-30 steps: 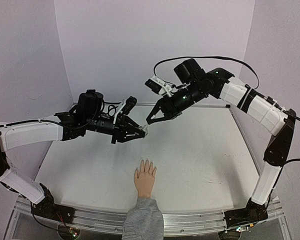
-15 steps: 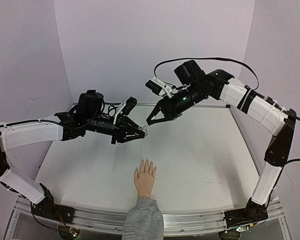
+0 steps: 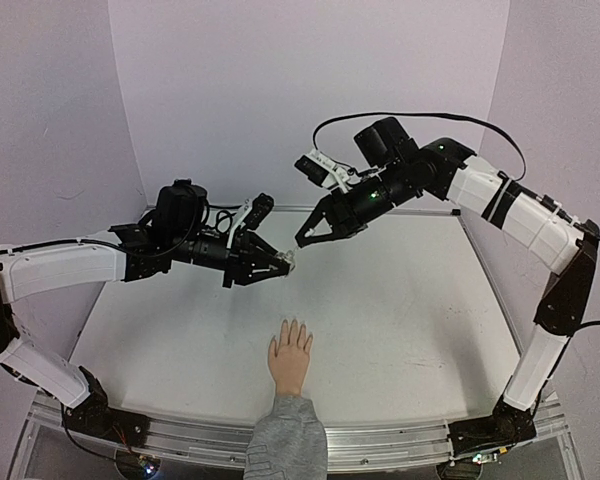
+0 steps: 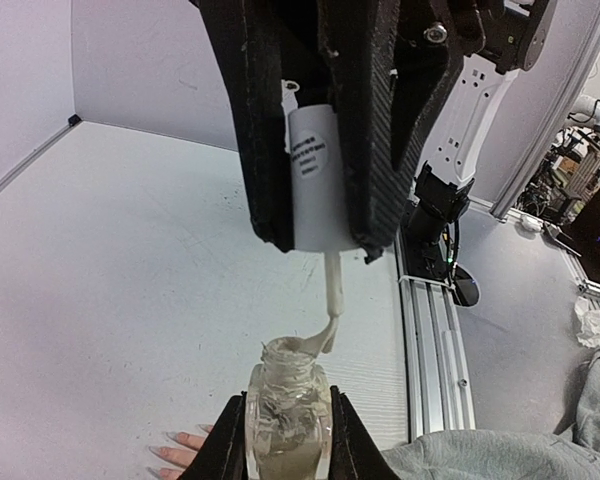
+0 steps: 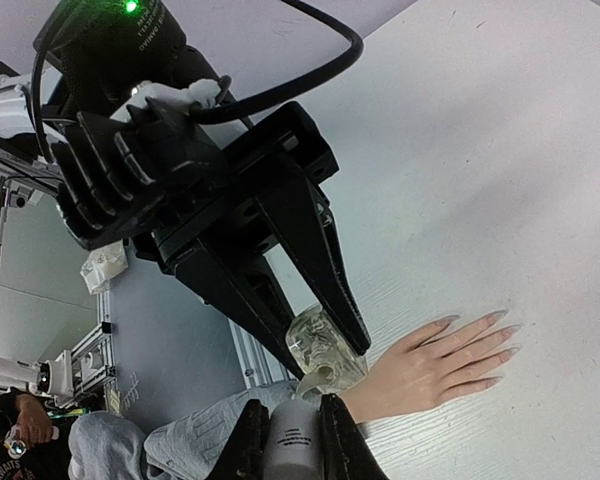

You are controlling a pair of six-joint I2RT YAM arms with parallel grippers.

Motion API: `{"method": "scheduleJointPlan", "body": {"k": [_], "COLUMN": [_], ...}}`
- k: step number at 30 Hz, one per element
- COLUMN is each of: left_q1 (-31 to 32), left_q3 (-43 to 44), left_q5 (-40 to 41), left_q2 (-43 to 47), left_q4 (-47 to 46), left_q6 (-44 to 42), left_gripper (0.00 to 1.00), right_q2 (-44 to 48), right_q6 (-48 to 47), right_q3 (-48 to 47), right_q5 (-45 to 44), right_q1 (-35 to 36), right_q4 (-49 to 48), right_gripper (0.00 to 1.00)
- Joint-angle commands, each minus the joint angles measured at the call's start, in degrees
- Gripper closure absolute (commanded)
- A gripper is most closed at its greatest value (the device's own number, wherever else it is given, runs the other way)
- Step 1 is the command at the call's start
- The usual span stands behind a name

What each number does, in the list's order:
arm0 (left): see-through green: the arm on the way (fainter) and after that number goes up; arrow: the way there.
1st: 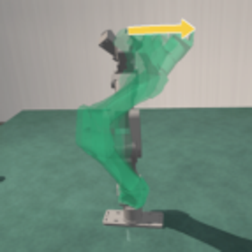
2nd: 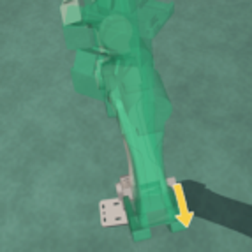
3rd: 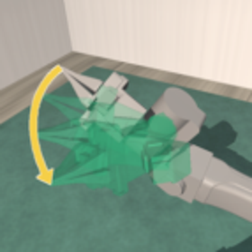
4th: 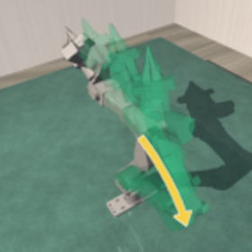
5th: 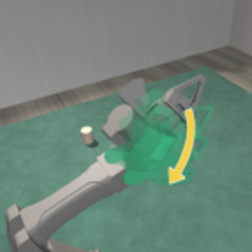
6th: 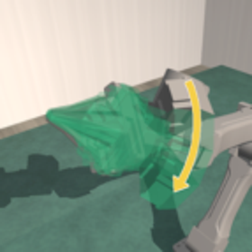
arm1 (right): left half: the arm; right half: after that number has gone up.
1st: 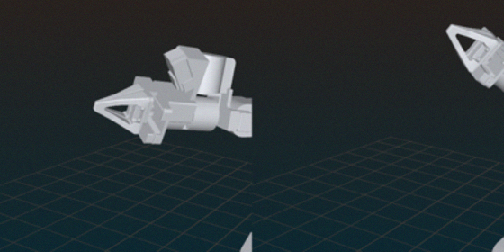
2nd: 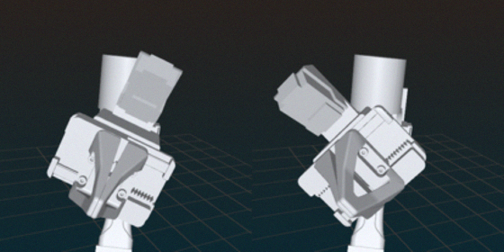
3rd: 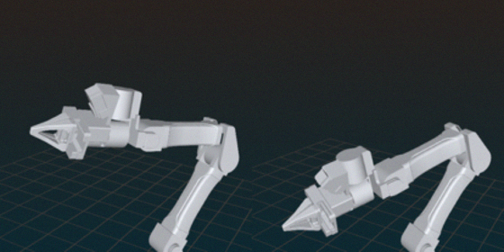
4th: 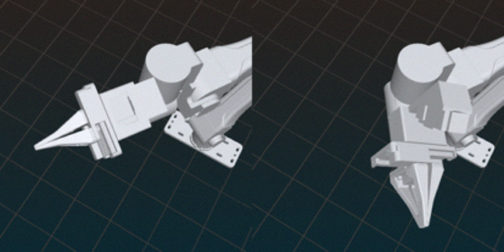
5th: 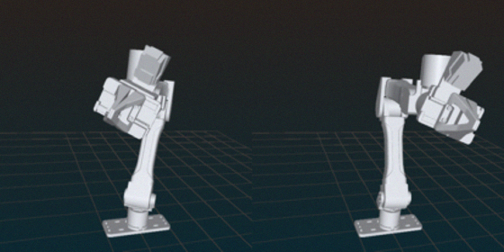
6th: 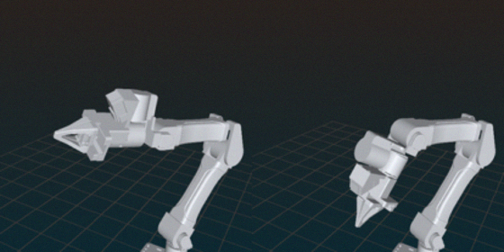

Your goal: Paint the nails

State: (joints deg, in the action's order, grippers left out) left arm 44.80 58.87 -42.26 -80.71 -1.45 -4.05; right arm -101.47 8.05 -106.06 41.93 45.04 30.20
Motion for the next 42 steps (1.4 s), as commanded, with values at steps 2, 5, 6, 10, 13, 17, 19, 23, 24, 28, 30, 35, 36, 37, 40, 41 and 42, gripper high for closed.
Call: {"method": "scheduleJointPlan", "body": {"k": [2,5,6,10,13,17,19,23,24,28,30,35,36,37,40,41,42], "left_q1": [-0.22,-0.16,-0.16,-0.21,-0.18,-0.23,-0.24,-0.24,-0.24,-0.24,-0.24,-0.24,-0.24,-0.24,-0.24,-0.24,-0.24], "left_q3": [1.28,1.05,1.03,0.47,-0.11,-1.06,-1.25,-0.75,-0.62,0.28,0.94,3.10,3.39,3.74,5.47,6.36,7.10], "left_q5": [0.93,1.59,1.94,4.15,6.81,13.87,18.14,24.85,26.03,30.20,31.86,36.76,37.77,38.51,41.34,41.68,41.70], "left_q2": [1.81,2.12,2.13,2.35,3.03,5.54,7.01,8.58,8.71,8.02,7.06,3.72,3.11,2.46,0.44,-0.22,-0.95], "left_q4": [-1.43,-1.40,-1.43,-1.44,-1.53,-1.57,-1.75,-2.73,-3.15,-5.52,-6.73,-8.74,-9.38,-10.01,-10.76,-10.91,-10.93], "left_q6": [-0.25,-0.47,-0.55,-0.93,-1.04,-1.28,-1.13,0.38,0.99,2.79,3.55,6.18,6.32,6.08,4.68,4.22,4.15], "left_gripper": [1.00,1.00,1.00,1.00,1.00,1.00,1.00,1.00,1.00,1.00,1.00,1.00,1.00,1.00,1.00,1.00,1.00], "right_q2": [4.03,5.39,6.22,9.60,11.65,14.88,16.33,15.80,14.87,10.32,8.59,1.83,0.51,-0.72,-3.88,-5.06,-6.38], "right_q6": [0.35,0.79,1.20,2.21,1.66,-2.63,-5.80,-10.47,-11.56,-16.82,-18.30,-15.31,-14.67,-14.39,-14.38,-14.76,-15.21], "right_q3": [1.49,2.76,3.43,7.44,10.32,16.80,20.98,27.48,28.59,31.54,33.33,35.38,35.70,36.05,36.70,36.60,36.22], "right_q5": [-0.27,-1.84,-2.43,-5.16,-6.07,-6.53,-6.99,-2.94,-0.83,5.26,6.88,5.98,6.09,6.47,5.79,5.07,4.28], "right_q1": [0.00,-0.01,-0.04,-0.19,-0.93,-2.02,-2.30,-6.06,-7.18,-9.51,-9.59,-9.60,-9.55,-9.51,-9.51,-9.53,-9.53], "right_q4": [-0.85,-2.10,-3.00,-6.96,-7.93,-9.02,-10.14,-11.22,-11.33,-11.99,-14.47,-21.76,-23.33,-24.83,-28.01,-28.05,-27.98], "right_gripper": [1.00,1.00,1.00,1.00,1.00,1.00,1.00,1.00,1.00,1.00,1.00,1.00,1.00,1.00,1.00,1.00,1.00]}}
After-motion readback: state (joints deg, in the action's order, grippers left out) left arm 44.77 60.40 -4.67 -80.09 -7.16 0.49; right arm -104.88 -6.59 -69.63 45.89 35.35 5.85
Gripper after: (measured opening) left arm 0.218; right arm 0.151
